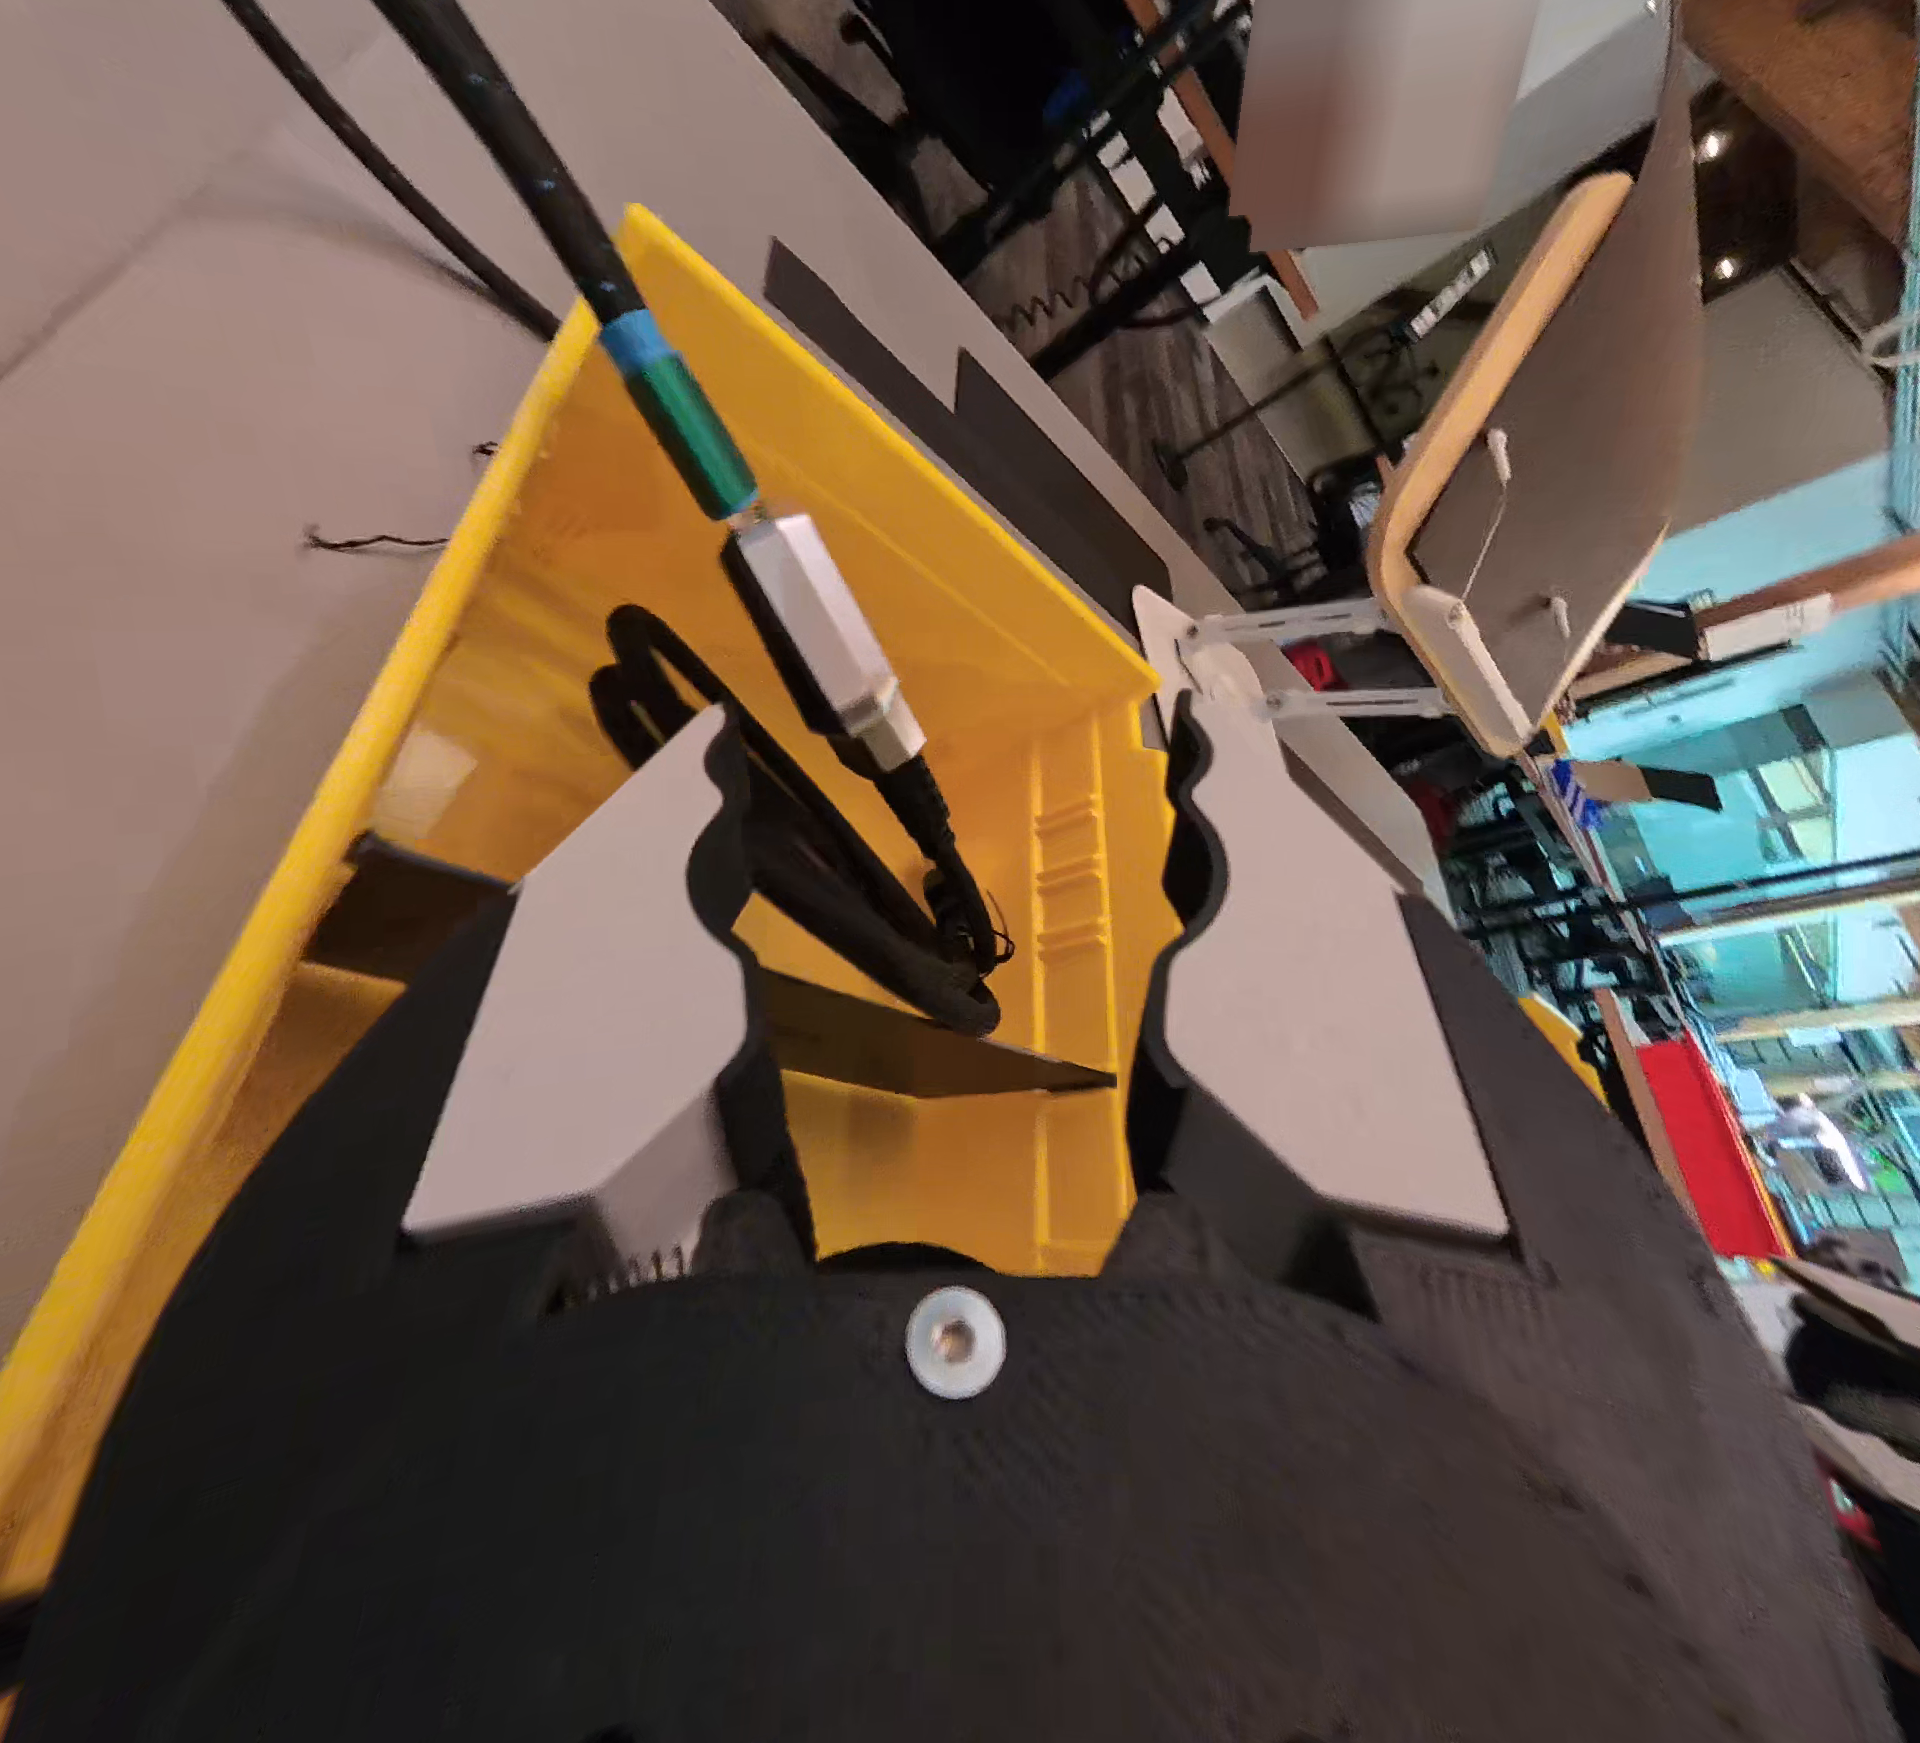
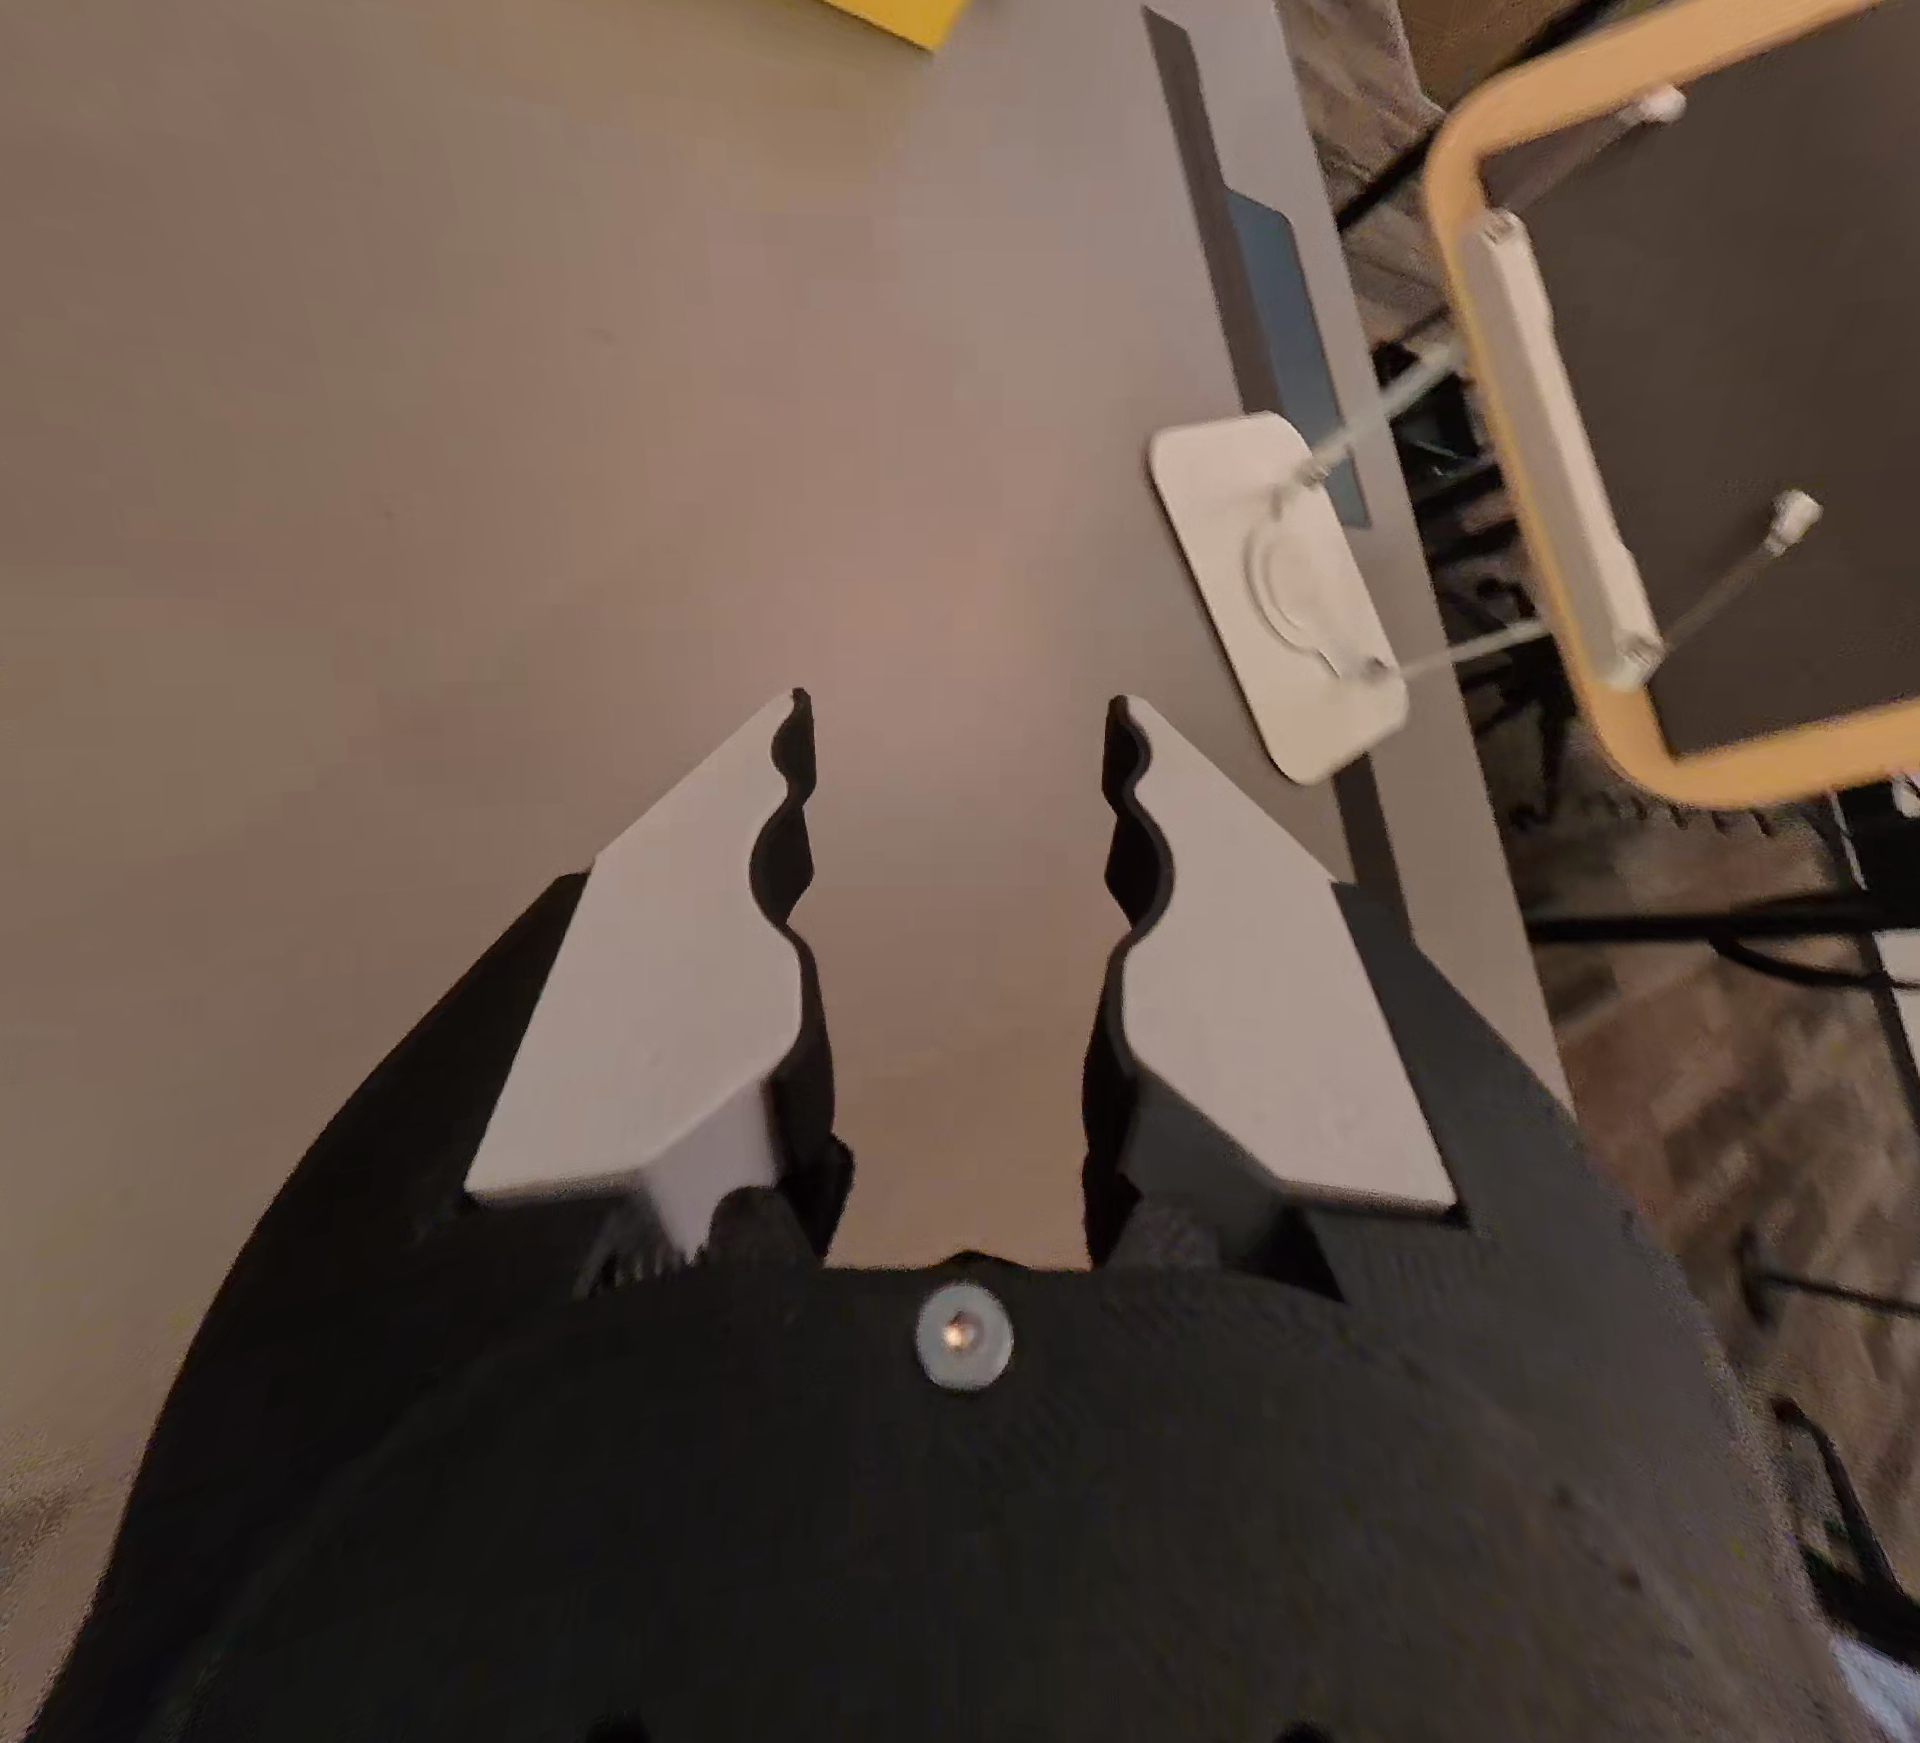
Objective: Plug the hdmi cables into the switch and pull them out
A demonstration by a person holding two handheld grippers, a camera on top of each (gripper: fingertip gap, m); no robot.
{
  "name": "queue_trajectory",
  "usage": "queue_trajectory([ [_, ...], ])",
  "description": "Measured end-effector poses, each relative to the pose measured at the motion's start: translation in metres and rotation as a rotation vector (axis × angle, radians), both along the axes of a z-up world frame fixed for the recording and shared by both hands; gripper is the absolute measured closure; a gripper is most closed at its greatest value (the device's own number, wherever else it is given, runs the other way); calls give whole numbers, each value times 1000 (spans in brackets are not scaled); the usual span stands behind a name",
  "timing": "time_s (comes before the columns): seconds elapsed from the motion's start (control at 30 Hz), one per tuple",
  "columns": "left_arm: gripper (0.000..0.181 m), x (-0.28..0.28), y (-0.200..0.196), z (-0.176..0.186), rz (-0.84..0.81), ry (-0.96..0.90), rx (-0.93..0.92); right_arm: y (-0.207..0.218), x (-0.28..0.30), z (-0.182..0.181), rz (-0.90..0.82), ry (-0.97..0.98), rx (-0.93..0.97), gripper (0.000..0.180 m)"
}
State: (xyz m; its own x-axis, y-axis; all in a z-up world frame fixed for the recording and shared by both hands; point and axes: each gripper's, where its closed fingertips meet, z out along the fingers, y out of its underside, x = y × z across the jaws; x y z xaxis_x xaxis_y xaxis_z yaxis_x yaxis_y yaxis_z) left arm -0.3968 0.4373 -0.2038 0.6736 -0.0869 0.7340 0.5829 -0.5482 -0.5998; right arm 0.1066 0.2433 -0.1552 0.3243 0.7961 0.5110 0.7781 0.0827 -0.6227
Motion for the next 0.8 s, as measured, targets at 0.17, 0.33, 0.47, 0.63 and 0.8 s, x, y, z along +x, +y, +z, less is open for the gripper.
queue_trajectory([
  [0.17,102,-6,16,-8,12,-23,-50,-10,-32,-25,63,-14,-39,126],
  [0.33,127,-1,32,-25,-29,16,-126,-17,-43,-34,90,14,-62,127],
  [0.47,151,-5,39,-31,-33,112,-161,-20,-43,-42,91,16,-75,127],
  [0.63,158,2,39,-13,-34,197,-90,-27,-46,-48,101,30,-90,128],
  [0.8,162,17,34,33,-40,297,48,-36,-53,-51,118,40,-99,128],
])
